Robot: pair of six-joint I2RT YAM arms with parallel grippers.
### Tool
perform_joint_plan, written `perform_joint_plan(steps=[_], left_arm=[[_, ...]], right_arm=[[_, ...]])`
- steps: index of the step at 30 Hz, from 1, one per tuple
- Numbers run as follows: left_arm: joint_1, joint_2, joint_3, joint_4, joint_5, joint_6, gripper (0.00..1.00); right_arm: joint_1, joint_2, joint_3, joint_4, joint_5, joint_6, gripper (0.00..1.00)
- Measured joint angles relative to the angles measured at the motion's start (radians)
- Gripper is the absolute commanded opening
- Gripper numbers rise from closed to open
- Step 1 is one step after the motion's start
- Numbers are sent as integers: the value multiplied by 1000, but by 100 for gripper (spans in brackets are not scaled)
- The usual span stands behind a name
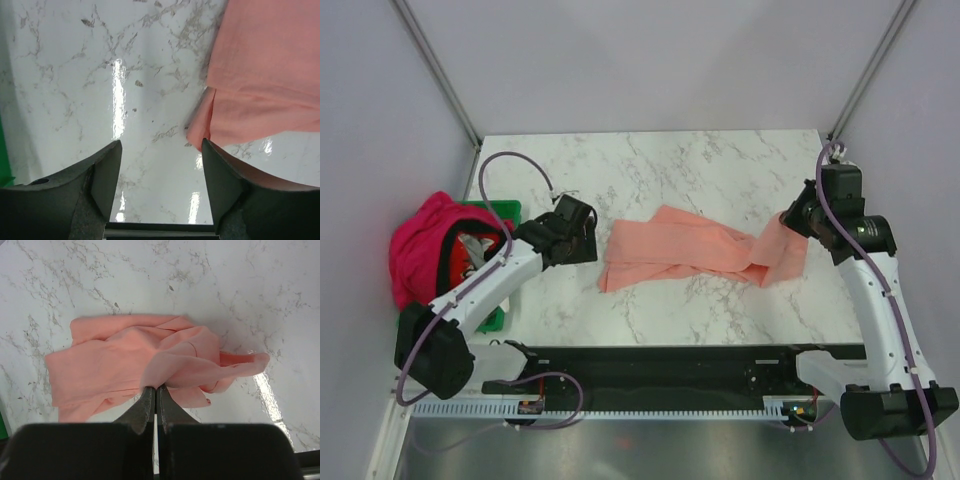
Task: Fold and stack the t-shirts
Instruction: Flatten the tshirt out
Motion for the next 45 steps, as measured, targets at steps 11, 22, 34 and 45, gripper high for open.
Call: perform_joint_plan(steps=[11,22,34,45], left_arm=[[68,226,-75,389,167,-48,63],[92,355,-140,603,249,-126,51],[92,310,-232,709,266,-200,31],[87,252,-219,587,202,-212,6]], right_arm=[[0,11,-91,104,-93,-4,0],[0,15,-140,151,-130,-22,0],[0,21,-156,171,-131,-23,0],[0,21,-161,179,-136,-26,0]])
